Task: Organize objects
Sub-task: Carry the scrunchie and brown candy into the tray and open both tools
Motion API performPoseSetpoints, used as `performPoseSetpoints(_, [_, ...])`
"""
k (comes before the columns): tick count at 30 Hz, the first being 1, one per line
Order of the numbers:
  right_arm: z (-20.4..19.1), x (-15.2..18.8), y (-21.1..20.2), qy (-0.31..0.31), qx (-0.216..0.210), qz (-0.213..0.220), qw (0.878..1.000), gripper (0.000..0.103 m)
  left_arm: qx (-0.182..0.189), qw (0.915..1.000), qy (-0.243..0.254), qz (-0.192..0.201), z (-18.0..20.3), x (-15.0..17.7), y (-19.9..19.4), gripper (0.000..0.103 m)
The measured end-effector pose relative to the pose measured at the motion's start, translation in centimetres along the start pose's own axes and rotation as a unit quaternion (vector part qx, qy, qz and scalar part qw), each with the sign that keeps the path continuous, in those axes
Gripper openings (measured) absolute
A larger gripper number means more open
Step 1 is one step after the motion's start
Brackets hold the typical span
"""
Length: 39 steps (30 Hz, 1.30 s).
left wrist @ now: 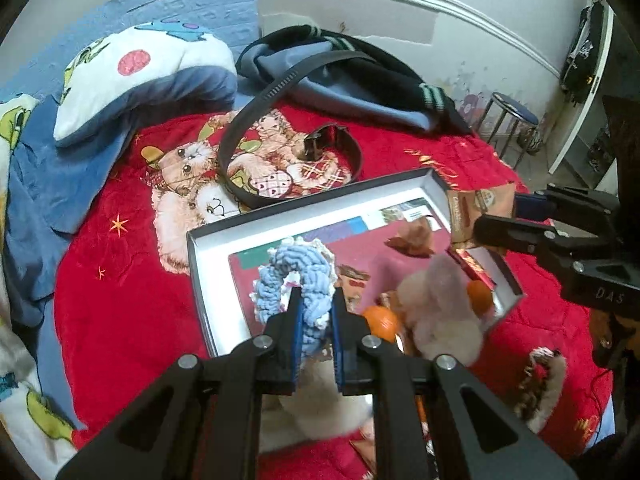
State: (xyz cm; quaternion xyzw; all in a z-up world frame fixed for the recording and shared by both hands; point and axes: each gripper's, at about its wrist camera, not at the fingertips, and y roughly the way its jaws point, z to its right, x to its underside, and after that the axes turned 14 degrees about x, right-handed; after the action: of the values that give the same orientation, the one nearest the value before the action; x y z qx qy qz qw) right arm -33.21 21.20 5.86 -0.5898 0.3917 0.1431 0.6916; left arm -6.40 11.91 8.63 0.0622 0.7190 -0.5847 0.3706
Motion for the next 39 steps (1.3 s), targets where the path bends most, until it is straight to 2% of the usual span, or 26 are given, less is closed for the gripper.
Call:
performPoseSetpoints(7, [-0.8, -1.3, 4.4, 0.001, -0.003, -0.024, 1.000, 0.034, -0.016, 0.9997, -0.005, -0.018, -1.6, -0.8, 3.1, 0.012])
performPoseSetpoints(14, [-1.9, -1.2, 8.4, -0.006, 0.003, -0.063, 0.998, 0.034, -0.020, 0.9991, -0.021, -0.030, -2.9, -1.4, 5.4, 0.012])
performPoseSetpoints(18, [-2.1, -1.2, 9.7, -0.011, 0.010, -0.075, 0.997, 0.034, -0.029, 0.9986, -0.012, -0.042, -3.0, -1.4, 6.4, 0.012])
performPoseSetpoints(30, [-1.8, -0.2, 11.5, 0.003, 0.015, -0.104, 0.994, 0.034, -0.038, 0.9966, -0.019, -0.071, -3.5, -0.8, 8.2, 0.012])
performPoseSetpoints(36, [-1.8, -0.2, 11.5, 0.007, 0.020, -0.112, 0.993, 0.036, -0.046, 0.9949, -0.046, -0.077, -4.2, -0.7, 8.3, 0.014])
performPoseSetpoints(37, [-1.8, -0.1, 11.5, 0.007, 0.020, -0.113, 0.993, 0.036, -0.043, 0.9946, -0.052, -0.079, -4.3, -0.7, 8.2, 0.015])
performPoseSetpoints(39, [-1.7, -0.1, 11.3, 0.008, 0.026, -0.110, 0.994, 0.036, -0.041, 0.9941, -0.057, -0.082, -4.3, -0.6, 8.2, 0.024])
